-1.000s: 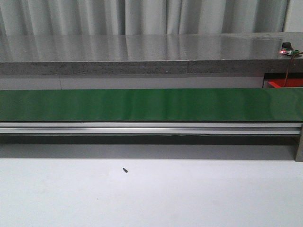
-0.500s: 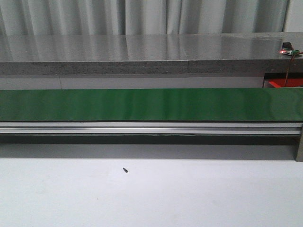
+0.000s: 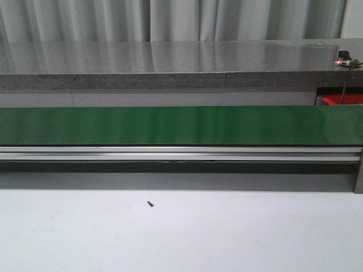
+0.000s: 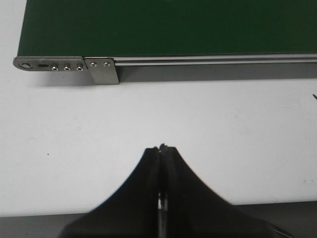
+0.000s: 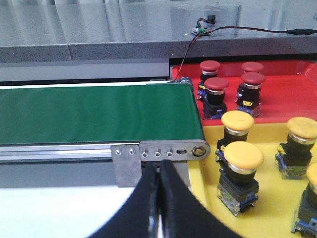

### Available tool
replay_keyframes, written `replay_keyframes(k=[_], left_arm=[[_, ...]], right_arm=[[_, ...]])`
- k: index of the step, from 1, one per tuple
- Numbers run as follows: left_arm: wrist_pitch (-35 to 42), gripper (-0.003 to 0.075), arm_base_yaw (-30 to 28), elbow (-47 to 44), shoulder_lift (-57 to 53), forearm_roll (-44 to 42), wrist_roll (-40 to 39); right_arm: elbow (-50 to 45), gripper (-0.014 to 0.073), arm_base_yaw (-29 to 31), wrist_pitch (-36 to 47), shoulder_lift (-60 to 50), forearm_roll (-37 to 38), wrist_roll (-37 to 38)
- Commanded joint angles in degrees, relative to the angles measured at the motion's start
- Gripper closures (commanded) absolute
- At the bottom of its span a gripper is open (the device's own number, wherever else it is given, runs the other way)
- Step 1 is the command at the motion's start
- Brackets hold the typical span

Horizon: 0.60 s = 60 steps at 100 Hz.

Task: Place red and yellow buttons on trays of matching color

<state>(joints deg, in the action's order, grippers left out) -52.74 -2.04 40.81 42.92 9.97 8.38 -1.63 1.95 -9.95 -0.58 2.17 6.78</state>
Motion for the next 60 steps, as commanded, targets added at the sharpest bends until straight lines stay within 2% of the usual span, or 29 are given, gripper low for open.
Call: replay_keyframes(k=[1, 22, 29, 36, 48, 60], left_arm=[[2.78, 0.0740, 0.37, 1.61, -0.24, 0.92, -0.15], [2.73, 0.0740, 0.37, 1.61, -0.73, 0.14, -0.15], [4.87, 0.0740, 0.37, 1.34, -2.35, -0.84, -0.39], [11.43, 0.0740, 0.37, -0.25, -3.87, -2.36, -1.70], [27.71, 0.0740, 0.80, -6.72, -8.01, -2.72, -1.70], [37.92, 0.0739, 2.23, -14.27, -12.91, -3.29, -1.95]], right_arm=[[1.01, 0.0660, -0.04, 4.67, -1.08, -0.19, -0.07], [1.01, 0.0660, -0.04, 4.67, -1.08, -0.19, -0.07], [1.01, 0.0660, -0.04, 4.67, -1.08, -0.19, -0.07], [1.01, 0.0660, -0.04, 4.67, -1.08, -0.19, -0.07], [1.01, 0.0660, -0.04, 4.67, -1.08, -0.19, -0.07], [1.01, 0.0660, -0.04, 4.67, -1.08, -0.19, -0.07]])
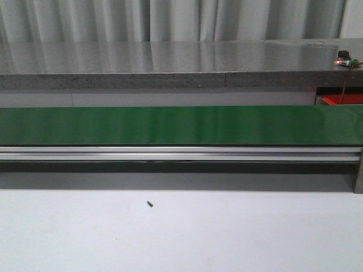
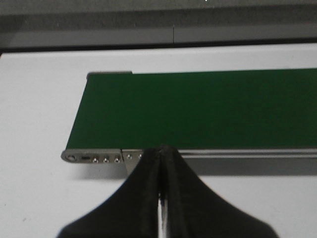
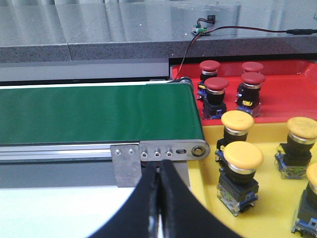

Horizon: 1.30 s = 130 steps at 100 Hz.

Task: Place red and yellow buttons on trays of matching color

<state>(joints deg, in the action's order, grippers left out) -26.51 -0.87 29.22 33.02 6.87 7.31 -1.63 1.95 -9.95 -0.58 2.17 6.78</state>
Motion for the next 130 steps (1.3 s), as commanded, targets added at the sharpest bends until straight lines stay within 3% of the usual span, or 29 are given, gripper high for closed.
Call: replay_keyframes(k=[1, 30, 69, 130], left_arm=[[12.04, 0.0740, 1.06, -3.51, -3.29, -0.34, -0.88], [20.52, 0.0739, 1.64, -16.94, -17.14, -5.55, -8.35], [23.27, 0.0739, 5.23, -32.08, -35.58, -5.71, -13.07], [21.65, 0.0739, 5.36, -31.97, -35.34, -6.35, -12.57]], right_arm=[[1.01, 0.0660, -0.04, 4.67, -1.08, -0.19, -0.07], [1.01, 0.0660, -0.04, 4.67, -1.08, -0.19, -0.07], [1.01, 0.0660, -0.04, 4.67, -1.08, -0.19, -0.07], [1.01, 0.0660, -0.04, 4.61, -0.94, -0.19, -0.07]])
